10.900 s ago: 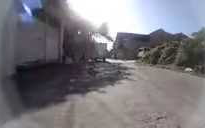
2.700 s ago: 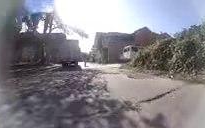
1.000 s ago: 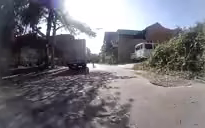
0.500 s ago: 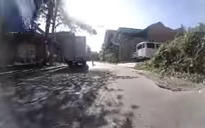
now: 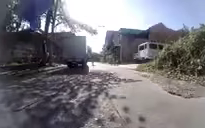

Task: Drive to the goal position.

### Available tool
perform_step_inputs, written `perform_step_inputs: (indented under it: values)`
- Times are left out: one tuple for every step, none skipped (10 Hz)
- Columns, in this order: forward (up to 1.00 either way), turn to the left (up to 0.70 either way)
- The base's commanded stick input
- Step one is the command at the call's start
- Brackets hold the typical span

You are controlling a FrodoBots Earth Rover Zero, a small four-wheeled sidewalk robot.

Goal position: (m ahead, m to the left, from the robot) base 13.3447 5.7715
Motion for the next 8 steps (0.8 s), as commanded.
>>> perform_step_inputs:
  values:
    - [0.7, 0.0]
    - [0.7, 0.0]
    - [0.7, 0.0]
    - [0.7, 0.0]
    - [0.7, 0.0]
    - [0.7, 0.0]
    - [0.7, 0.0]
    - [0.7, 0.0]
